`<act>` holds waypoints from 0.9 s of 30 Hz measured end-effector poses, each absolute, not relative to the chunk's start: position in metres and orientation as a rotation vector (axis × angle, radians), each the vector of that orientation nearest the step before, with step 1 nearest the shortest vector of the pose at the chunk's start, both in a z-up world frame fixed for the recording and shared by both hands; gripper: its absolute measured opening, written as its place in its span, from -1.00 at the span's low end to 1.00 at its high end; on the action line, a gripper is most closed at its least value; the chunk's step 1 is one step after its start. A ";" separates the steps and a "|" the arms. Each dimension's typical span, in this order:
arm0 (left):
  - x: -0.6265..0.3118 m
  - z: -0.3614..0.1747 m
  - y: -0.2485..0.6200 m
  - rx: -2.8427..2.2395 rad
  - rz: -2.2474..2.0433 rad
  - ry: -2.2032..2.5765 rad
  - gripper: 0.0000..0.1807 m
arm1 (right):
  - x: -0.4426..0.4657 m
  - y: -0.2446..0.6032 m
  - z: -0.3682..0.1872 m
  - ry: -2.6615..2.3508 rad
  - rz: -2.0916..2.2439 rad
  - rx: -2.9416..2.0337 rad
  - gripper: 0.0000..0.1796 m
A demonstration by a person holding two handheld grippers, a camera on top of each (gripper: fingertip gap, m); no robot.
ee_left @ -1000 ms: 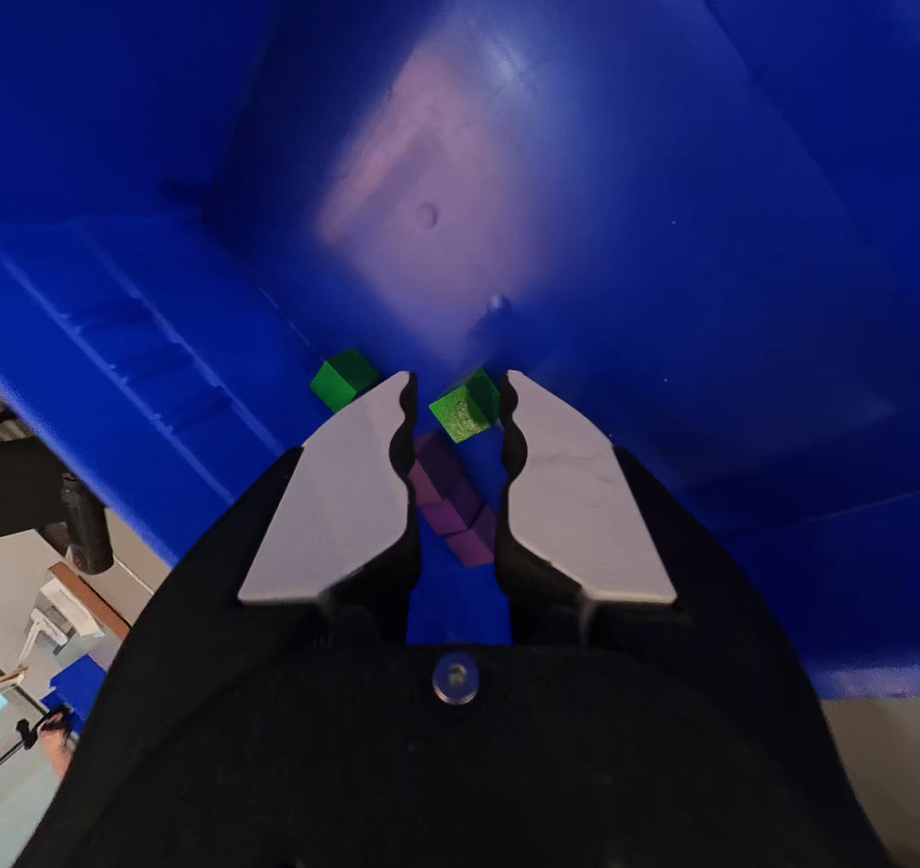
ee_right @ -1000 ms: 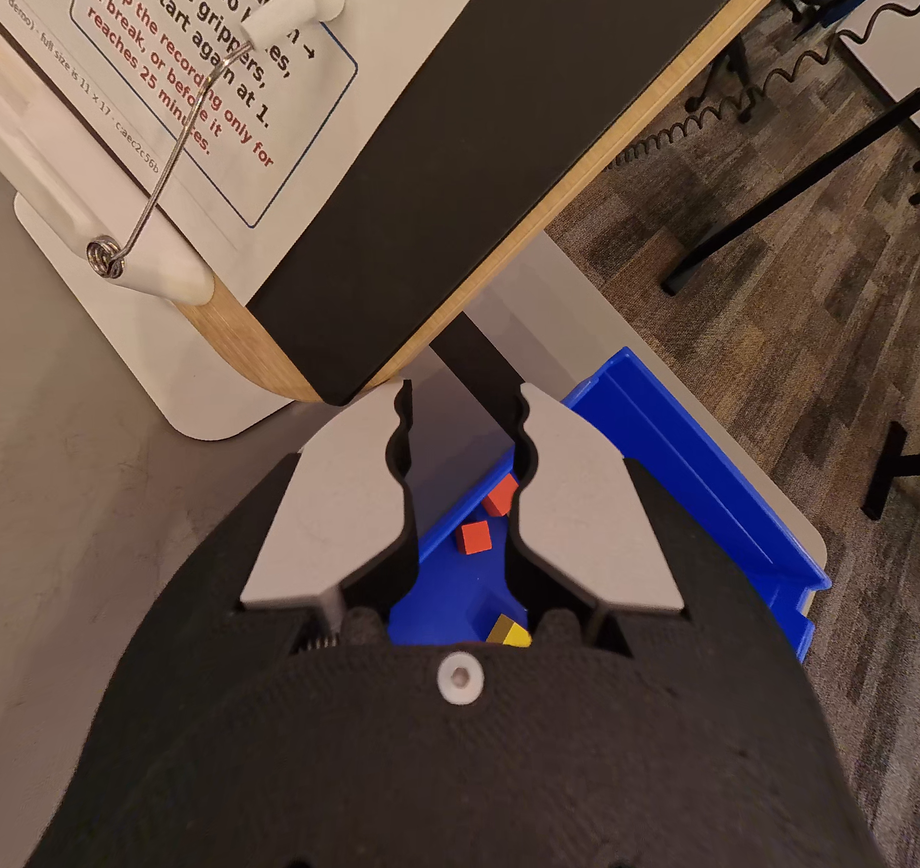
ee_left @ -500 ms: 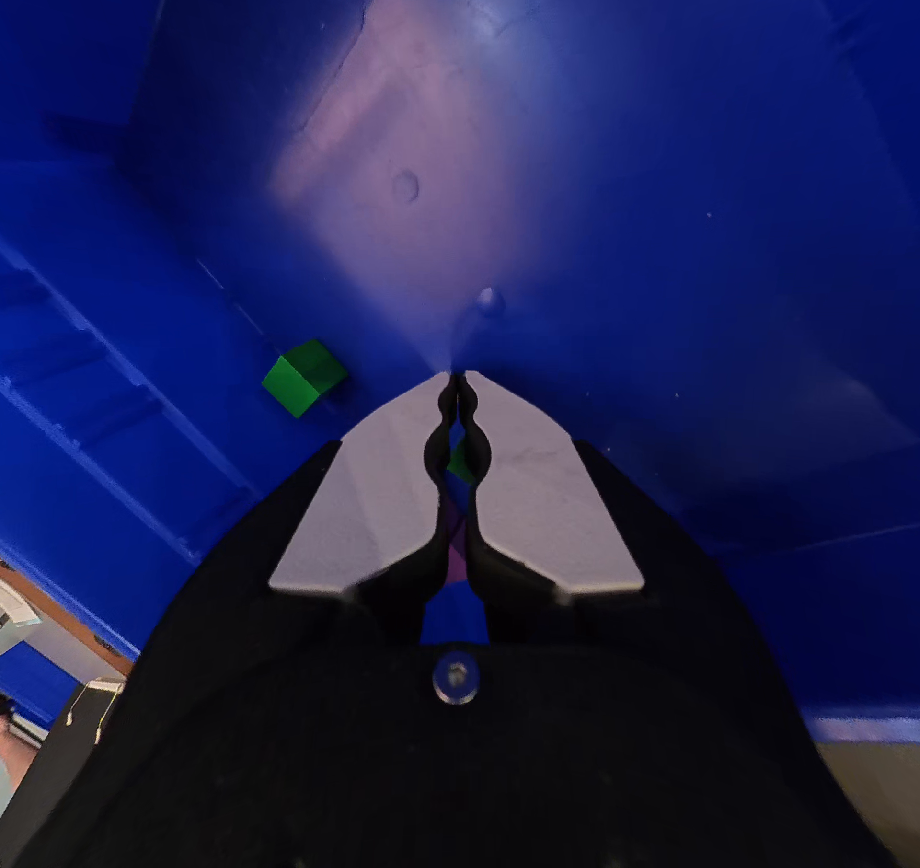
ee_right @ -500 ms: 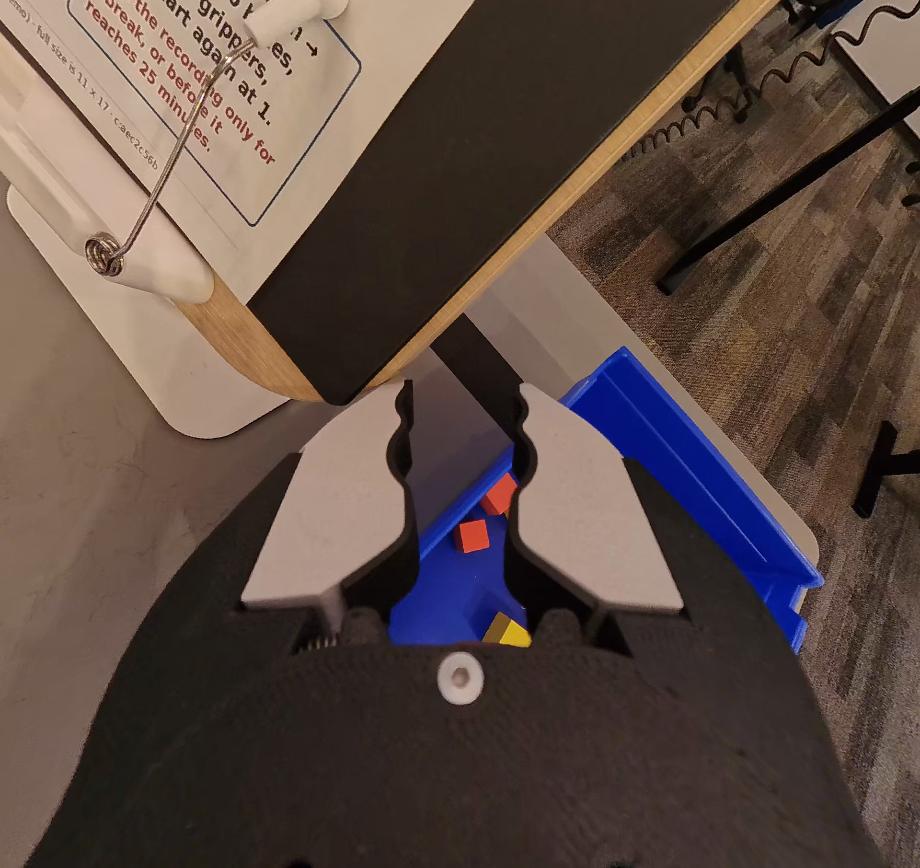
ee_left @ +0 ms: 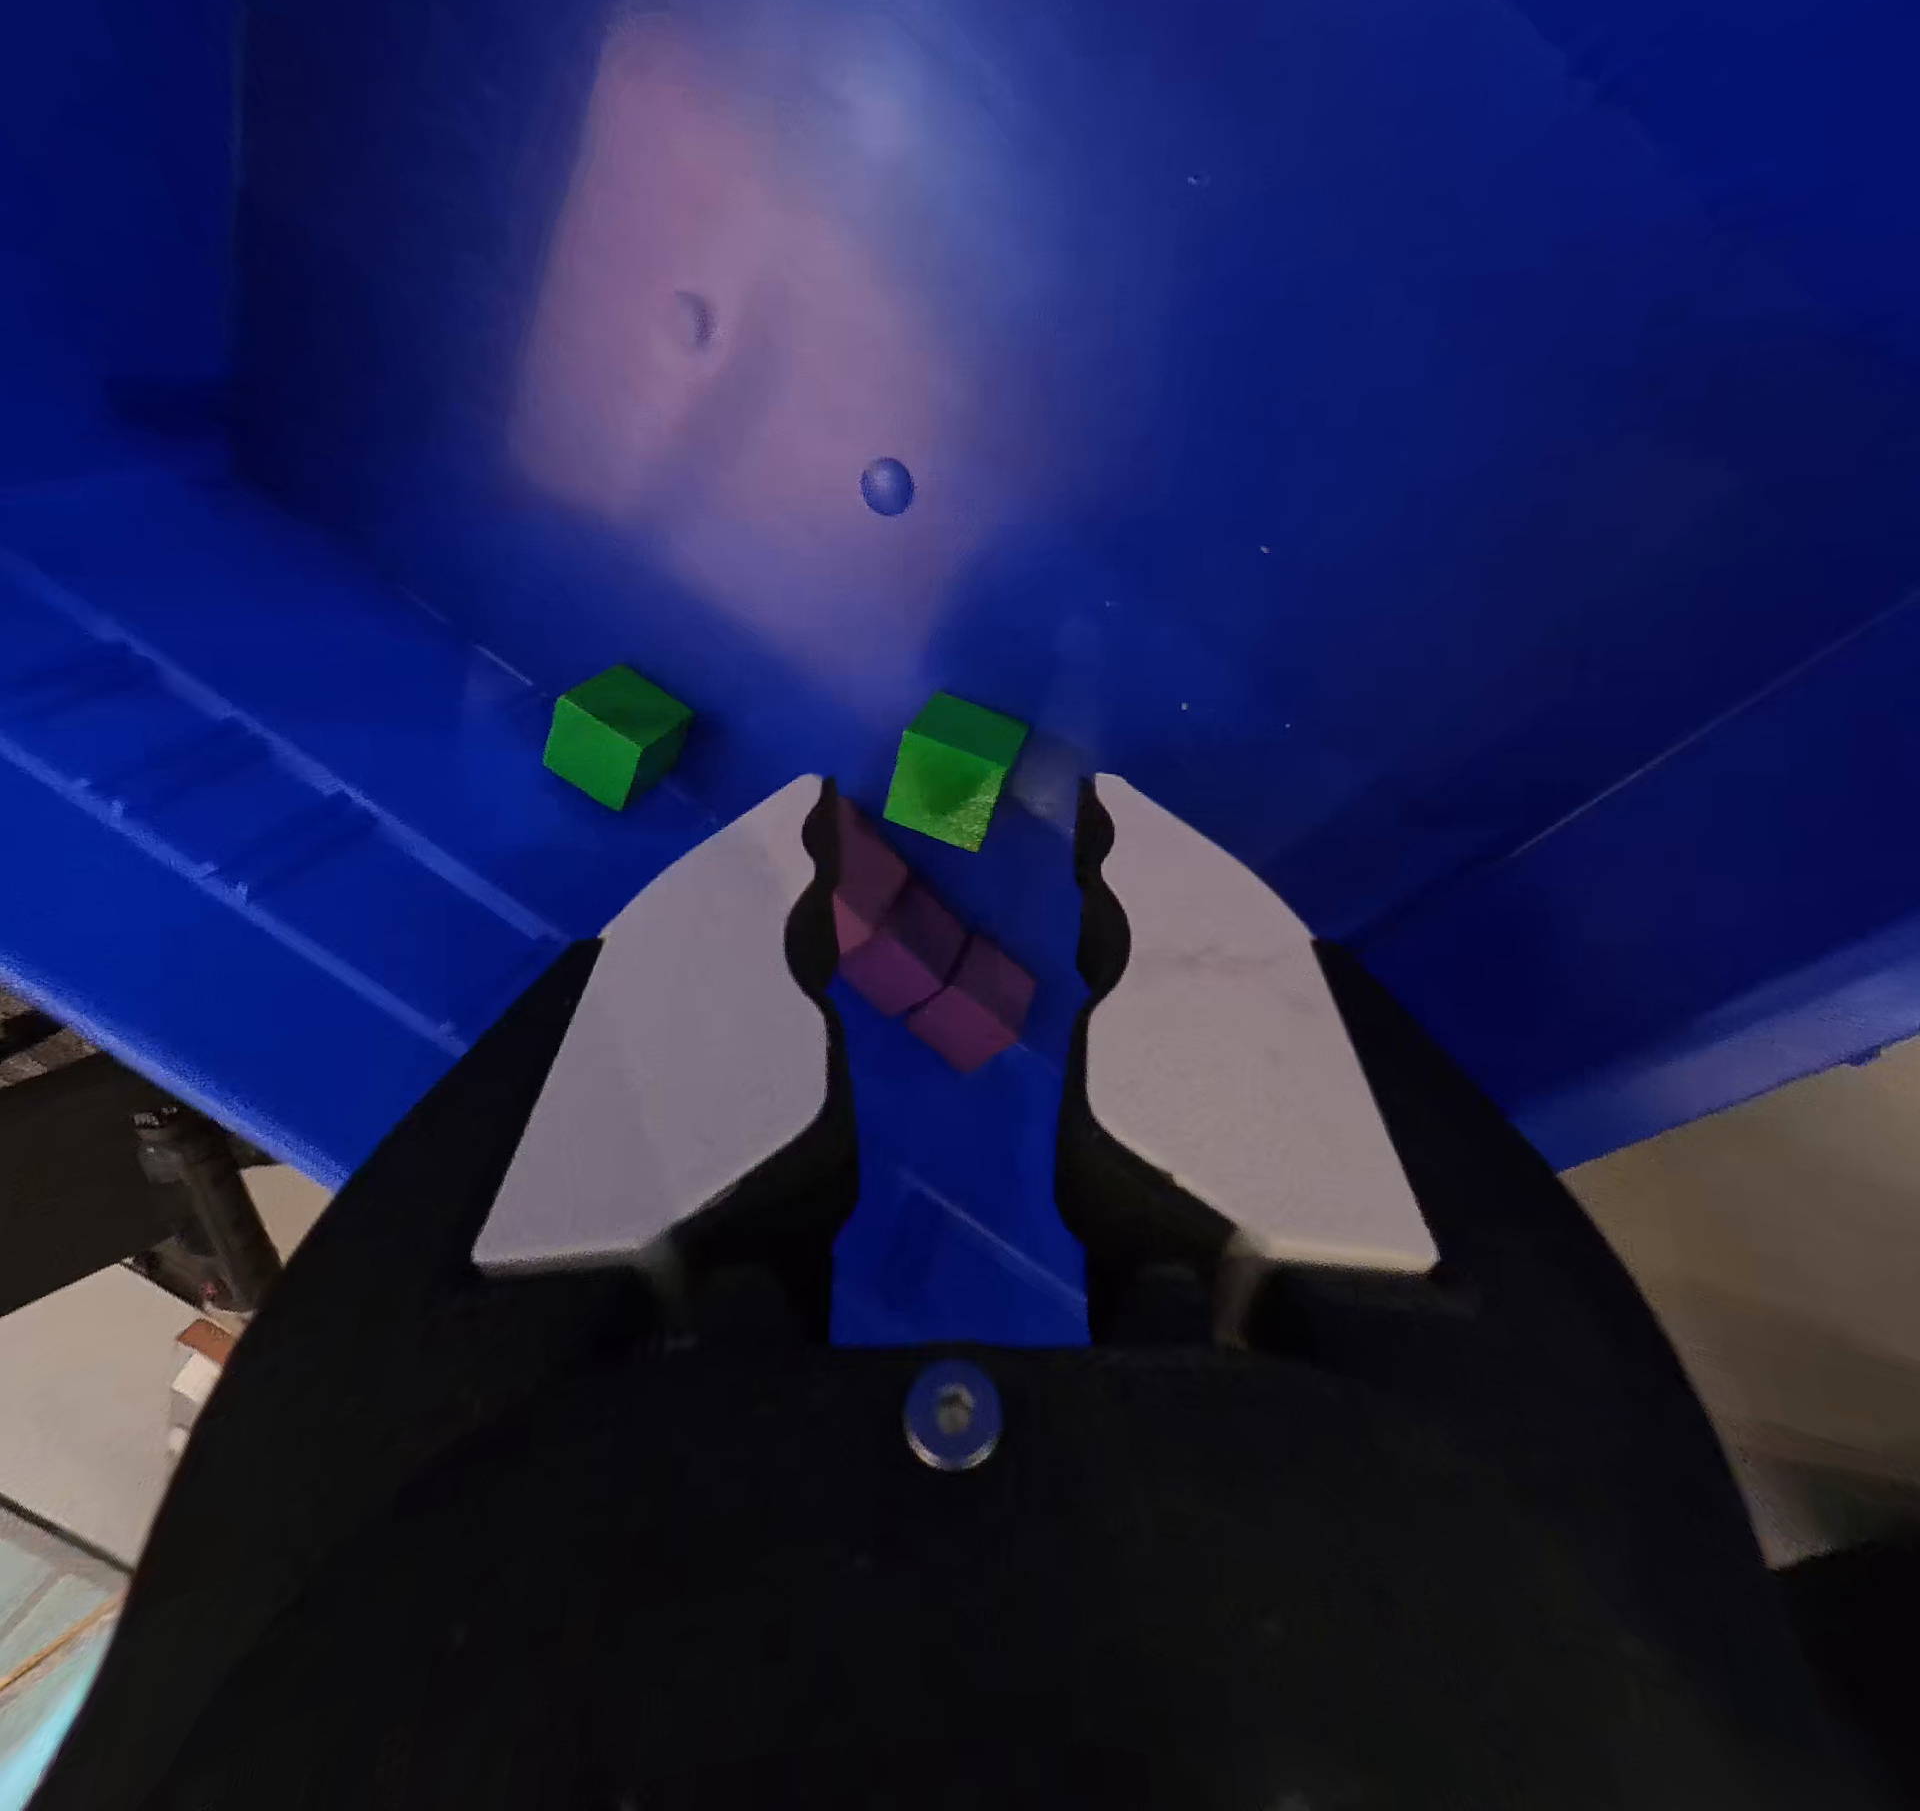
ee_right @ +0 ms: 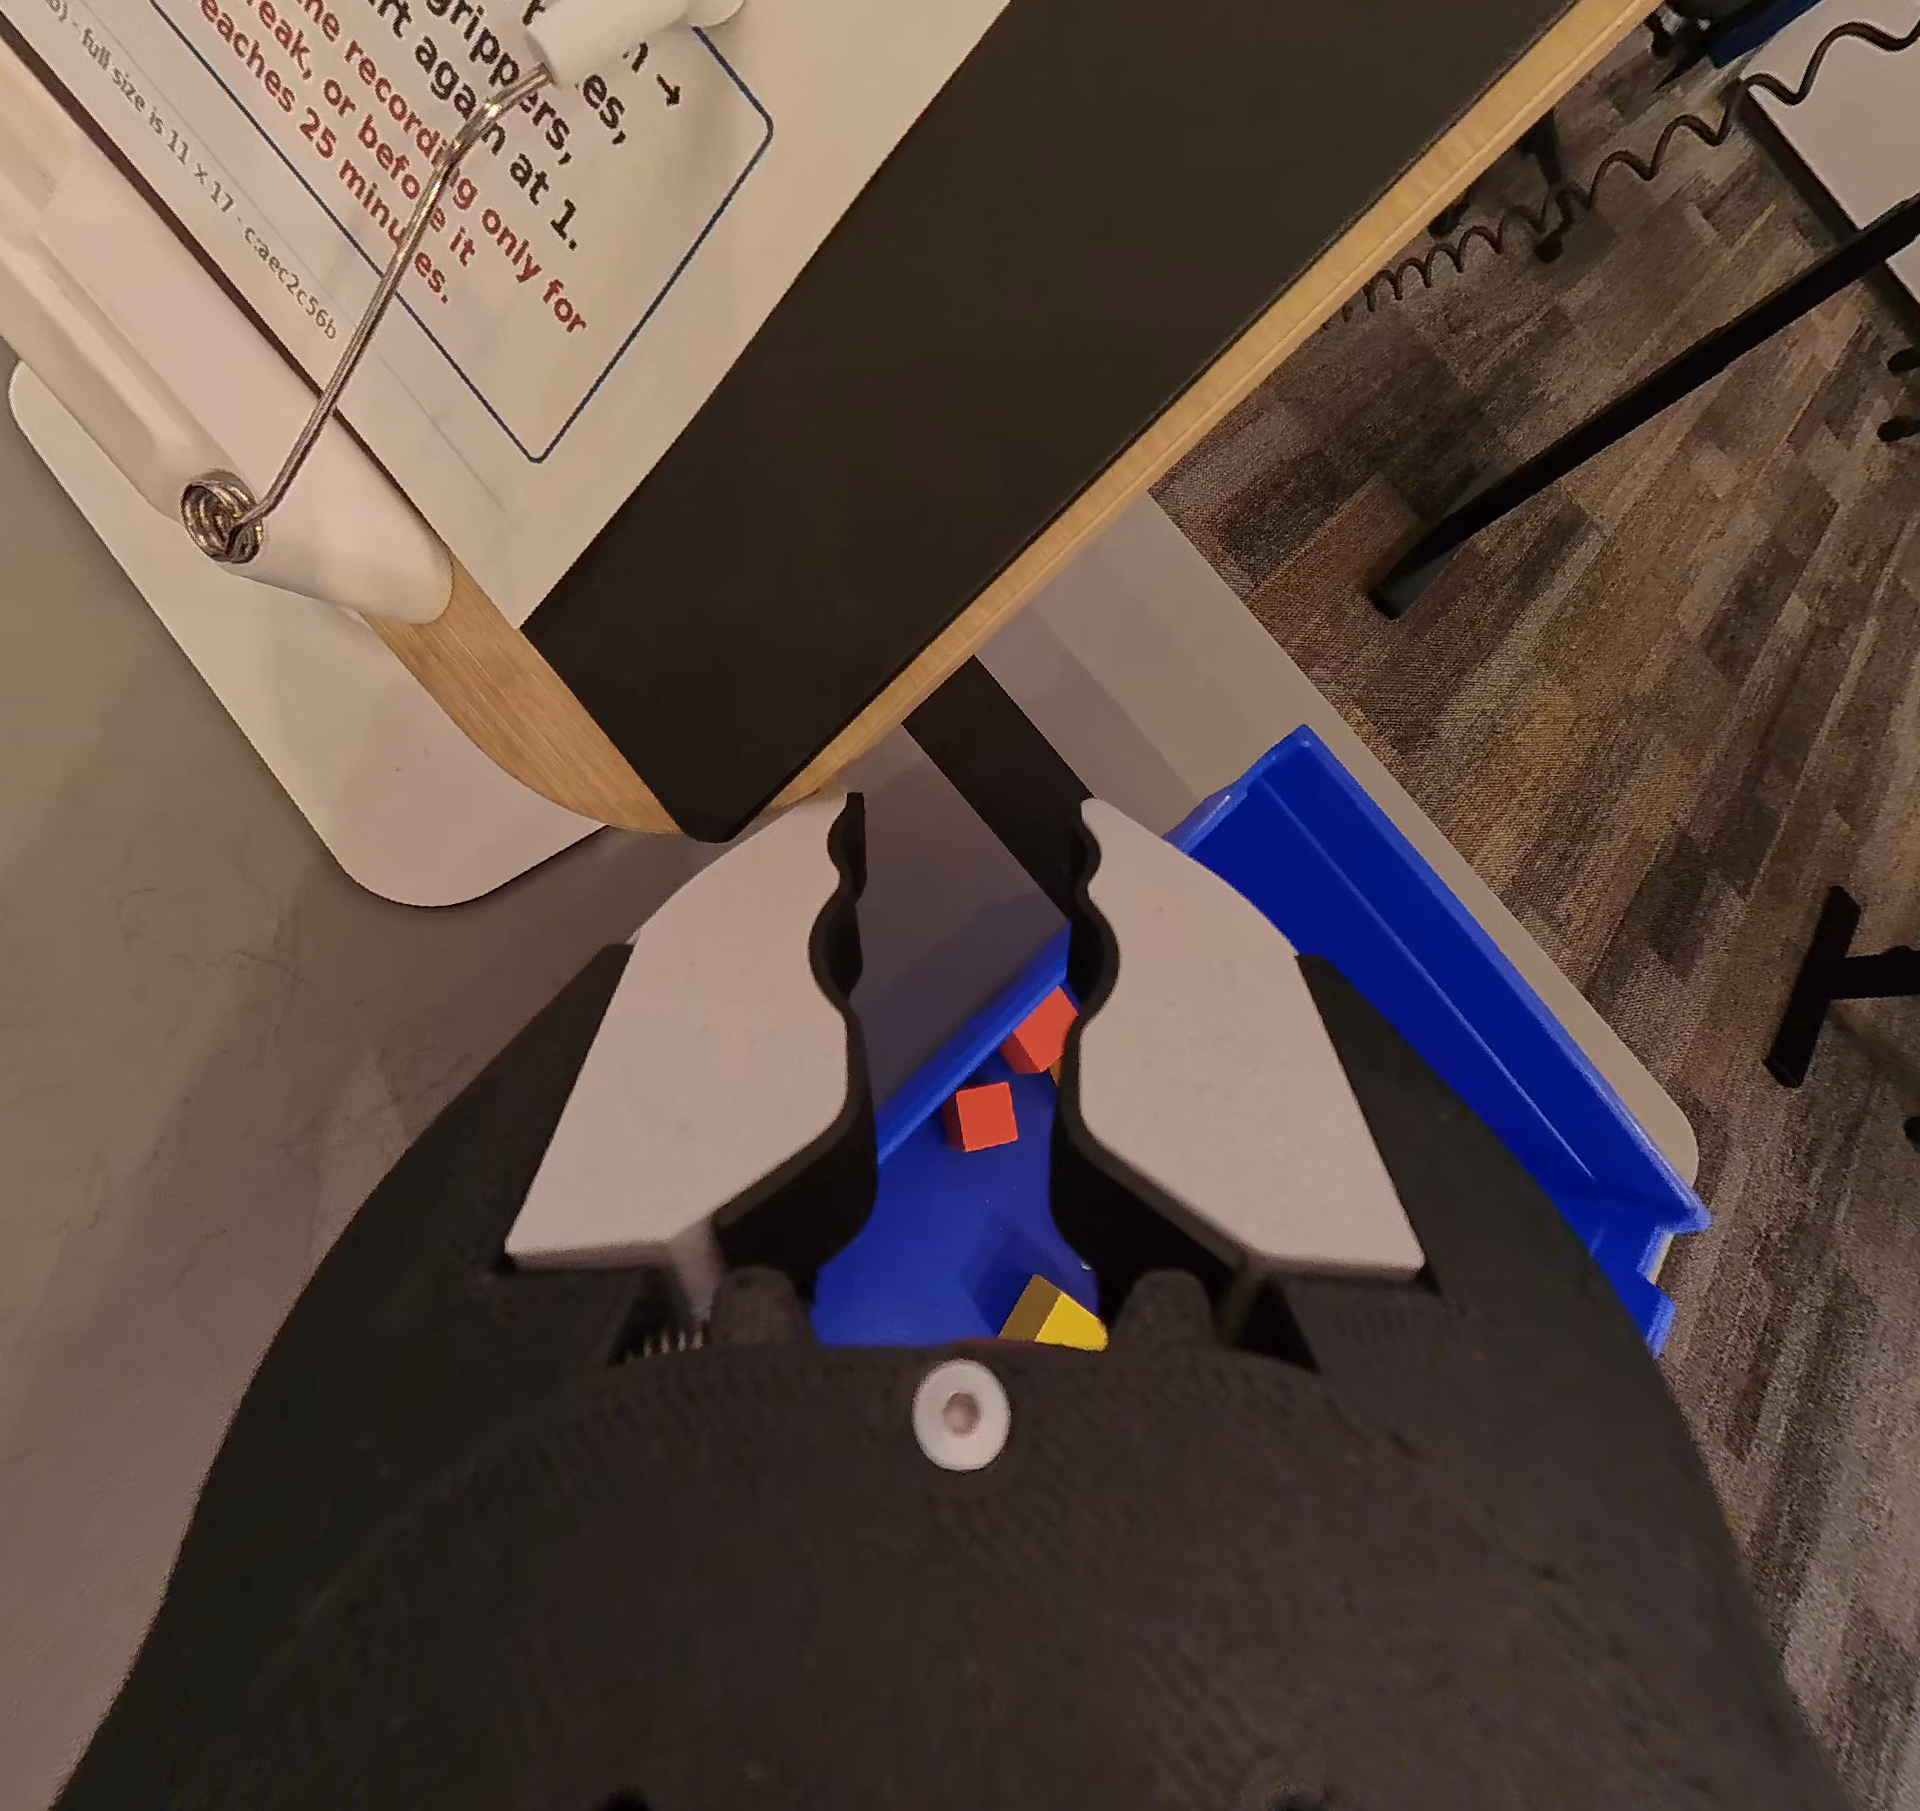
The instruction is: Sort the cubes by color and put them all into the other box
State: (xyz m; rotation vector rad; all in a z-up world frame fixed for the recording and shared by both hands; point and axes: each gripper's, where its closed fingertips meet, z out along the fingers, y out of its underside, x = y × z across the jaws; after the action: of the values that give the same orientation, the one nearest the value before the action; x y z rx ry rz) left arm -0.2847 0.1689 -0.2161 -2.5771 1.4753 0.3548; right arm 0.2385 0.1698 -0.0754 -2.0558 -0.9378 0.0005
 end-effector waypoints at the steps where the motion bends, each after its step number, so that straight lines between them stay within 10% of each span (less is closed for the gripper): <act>1: -0.287 -0.219 0.167 -2.585 0.368 1.497 -0.53 | 0.238 0.170 -0.075 -0.939 -0.002 -2.056 -0.60; 16: -0.295 -0.227 0.177 -2.538 0.490 1.558 -0.75 | 0.238 0.168 -0.071 -0.942 -0.012 -2.044 -0.60; 27: -0.202 -0.126 0.158 -2.113 -0.097 1.423 -0.76 | 0.241 0.154 -0.028 -0.909 -0.135 -1.923 -0.59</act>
State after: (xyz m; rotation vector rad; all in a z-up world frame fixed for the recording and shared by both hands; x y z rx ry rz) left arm -0.2015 0.1583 -0.1256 -2.1129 1.4231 -0.0974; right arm 0.2409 0.1544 -0.0281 -1.9228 -0.9086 -0.1347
